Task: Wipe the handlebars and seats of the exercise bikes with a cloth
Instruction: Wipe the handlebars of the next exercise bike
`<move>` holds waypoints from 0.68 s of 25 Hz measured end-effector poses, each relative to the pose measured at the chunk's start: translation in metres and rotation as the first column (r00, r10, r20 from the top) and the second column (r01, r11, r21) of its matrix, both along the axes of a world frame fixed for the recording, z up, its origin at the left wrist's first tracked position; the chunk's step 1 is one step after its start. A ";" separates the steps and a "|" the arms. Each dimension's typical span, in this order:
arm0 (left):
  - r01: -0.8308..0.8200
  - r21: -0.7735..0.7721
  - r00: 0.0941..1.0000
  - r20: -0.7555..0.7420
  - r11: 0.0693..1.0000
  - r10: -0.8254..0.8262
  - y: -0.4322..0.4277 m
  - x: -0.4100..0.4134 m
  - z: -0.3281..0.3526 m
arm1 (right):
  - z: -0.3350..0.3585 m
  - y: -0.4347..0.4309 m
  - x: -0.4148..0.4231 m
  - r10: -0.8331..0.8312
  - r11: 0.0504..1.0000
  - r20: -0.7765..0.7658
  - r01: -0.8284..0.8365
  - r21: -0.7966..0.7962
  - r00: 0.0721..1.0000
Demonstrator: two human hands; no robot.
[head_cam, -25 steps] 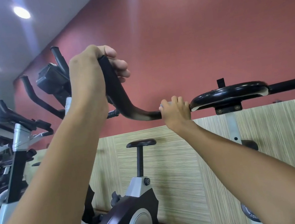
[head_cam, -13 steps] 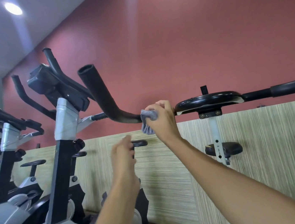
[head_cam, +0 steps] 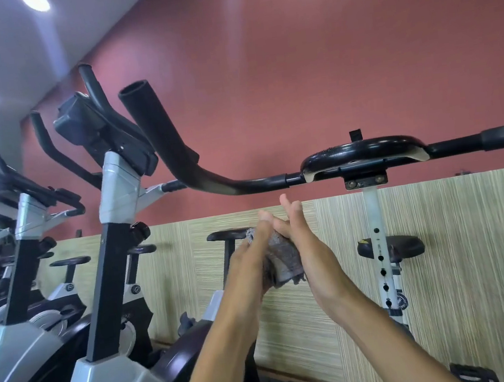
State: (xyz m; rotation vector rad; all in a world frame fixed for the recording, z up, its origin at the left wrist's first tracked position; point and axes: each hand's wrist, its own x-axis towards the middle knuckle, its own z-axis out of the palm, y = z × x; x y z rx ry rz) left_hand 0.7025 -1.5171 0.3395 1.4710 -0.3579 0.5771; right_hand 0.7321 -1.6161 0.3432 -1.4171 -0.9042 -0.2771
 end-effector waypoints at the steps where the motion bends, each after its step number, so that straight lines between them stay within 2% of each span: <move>1: -0.008 0.027 0.999 0.039 1.000 0.007 -0.004 0.003 -0.002 | 0.003 -0.005 -0.002 0.041 0.999 0.000 -0.041 -0.018 0.999; 4: -0.047 -0.060 0.996 0.078 0.997 0.051 -0.001 0.015 0.000 | 0.012 -0.023 0.009 0.065 0.997 -0.034 -0.066 -0.042 0.997; 6: 0.058 -0.087 0.997 0.065 0.994 -0.052 0.004 0.020 0.008 | 0.022 -0.035 0.017 -0.022 0.992 -0.071 0.013 -0.124 0.997; 8: 0.095 -0.032 0.992 0.082 0.995 -0.093 0.009 0.030 0.013 | 0.034 -0.040 0.022 -0.113 0.975 -0.042 0.103 -0.195 0.993; 9: 0.019 -0.007 0.993 0.120 1.000 -0.018 0.010 0.037 0.011 | 0.039 -0.039 0.026 -0.186 0.959 0.008 0.184 -0.217 0.982; 10: -0.133 0.005 0.973 0.189 0.991 0.130 0.011 0.046 0.004 | 0.043 -0.038 0.030 -0.281 0.930 0.082 0.293 -0.224 0.956; 12: -0.464 -0.029 0.806 0.402 0.885 0.435 0.007 0.057 -0.010 | 0.052 -0.032 0.033 -0.452 0.846 0.226 0.495 -0.200 0.863; 13: -0.542 -0.008 0.718 0.515 0.840 0.468 0.002 0.059 -0.015 | 0.056 -0.028 0.030 -0.496 0.815 0.268 0.549 -0.182 0.826; 14: -0.566 0.053 0.679 0.596 0.823 0.429 -0.006 0.062 -0.020 | 0.060 -0.024 0.028 -0.522 0.795 0.298 0.583 -0.169 0.799; 16: -0.625 0.151 0.621 0.690 0.766 0.372 -0.016 0.076 -0.022 | 0.070 -0.017 0.023 -0.561 0.745 0.353 0.642 -0.177 0.749; 17: -0.679 0.135 0.569 0.717 0.721 0.402 -0.017 0.087 -0.019 | 0.074 -0.016 0.018 -0.569 0.711 0.382 0.669 -0.215 0.728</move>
